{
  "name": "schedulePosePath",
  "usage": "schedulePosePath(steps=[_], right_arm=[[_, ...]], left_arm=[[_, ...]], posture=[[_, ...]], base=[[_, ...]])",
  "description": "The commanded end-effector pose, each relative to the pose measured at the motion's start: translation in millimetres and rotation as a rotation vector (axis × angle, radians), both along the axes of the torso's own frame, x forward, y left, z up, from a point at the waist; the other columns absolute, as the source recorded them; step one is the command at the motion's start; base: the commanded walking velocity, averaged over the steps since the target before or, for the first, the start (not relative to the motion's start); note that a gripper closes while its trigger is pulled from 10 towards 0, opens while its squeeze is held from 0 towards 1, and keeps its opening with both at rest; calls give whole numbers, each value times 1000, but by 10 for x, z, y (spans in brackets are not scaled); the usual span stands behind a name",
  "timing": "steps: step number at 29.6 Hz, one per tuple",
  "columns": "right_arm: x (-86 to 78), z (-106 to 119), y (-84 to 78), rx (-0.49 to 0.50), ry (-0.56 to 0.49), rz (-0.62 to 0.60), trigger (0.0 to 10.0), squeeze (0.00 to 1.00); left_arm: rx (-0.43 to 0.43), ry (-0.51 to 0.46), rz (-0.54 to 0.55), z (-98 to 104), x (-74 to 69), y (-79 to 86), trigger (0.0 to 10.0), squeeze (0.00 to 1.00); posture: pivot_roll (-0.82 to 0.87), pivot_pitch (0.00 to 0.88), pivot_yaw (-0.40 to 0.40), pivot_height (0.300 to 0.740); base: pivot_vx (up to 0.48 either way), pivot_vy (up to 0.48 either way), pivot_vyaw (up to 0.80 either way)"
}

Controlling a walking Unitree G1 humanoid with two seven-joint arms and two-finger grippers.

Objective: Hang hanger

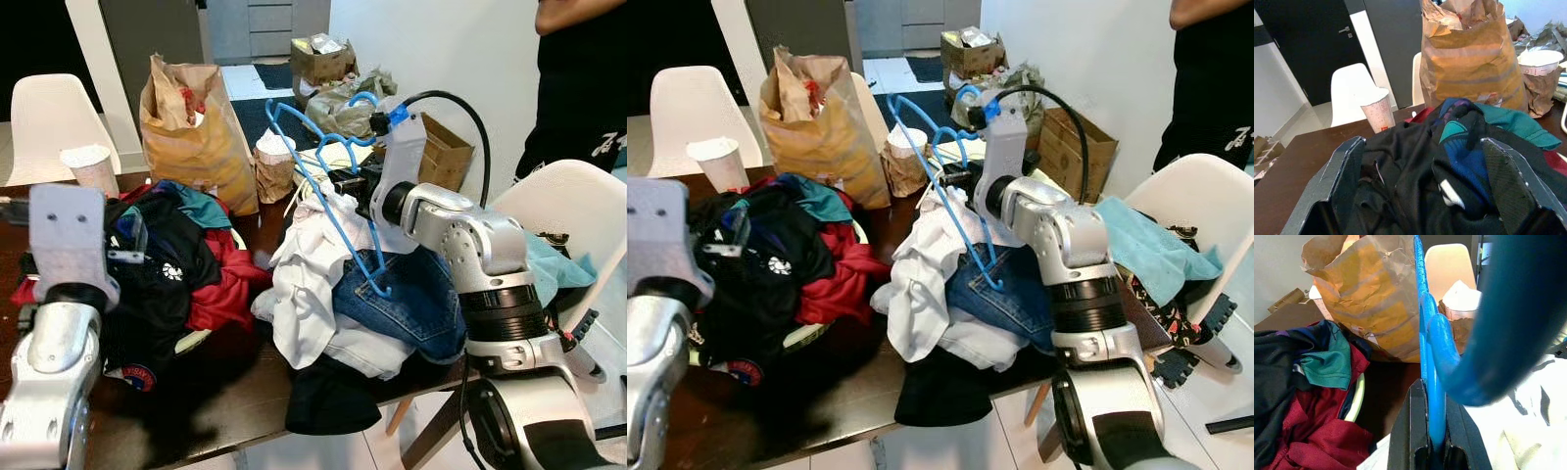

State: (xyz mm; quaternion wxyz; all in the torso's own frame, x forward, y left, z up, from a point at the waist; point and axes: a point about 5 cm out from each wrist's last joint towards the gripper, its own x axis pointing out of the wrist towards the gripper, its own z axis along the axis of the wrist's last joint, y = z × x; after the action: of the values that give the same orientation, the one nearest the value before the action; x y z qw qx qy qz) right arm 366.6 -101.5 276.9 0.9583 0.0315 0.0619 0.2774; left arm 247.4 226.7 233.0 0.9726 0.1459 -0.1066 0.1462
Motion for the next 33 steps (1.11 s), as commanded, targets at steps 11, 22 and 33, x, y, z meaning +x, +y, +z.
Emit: schedulePosePath(steps=[11, 22, 33], right_arm=[[-59, 109, 120, 51, -28, 43, 10000, 0], [-59, 109, 90, 47, -32, 26, 10000, 0], [-48, 123, 105, 49, -42, 23, 10000, 0]], left_arm=[[-79, 109, -30, -382, 53, -60, 10000, 0], [-110, 32, -6, -266, 68, 26, 0, 0], [-41, -166, -23, 385, 127, 65, 0, 0]], posture=[[13, 67, -16, 736], [1, 60, -20, 736], [4, 52, -24, 736]], base=[[0, 0, 0], [0, 0, 0], [0, 0, 0]])
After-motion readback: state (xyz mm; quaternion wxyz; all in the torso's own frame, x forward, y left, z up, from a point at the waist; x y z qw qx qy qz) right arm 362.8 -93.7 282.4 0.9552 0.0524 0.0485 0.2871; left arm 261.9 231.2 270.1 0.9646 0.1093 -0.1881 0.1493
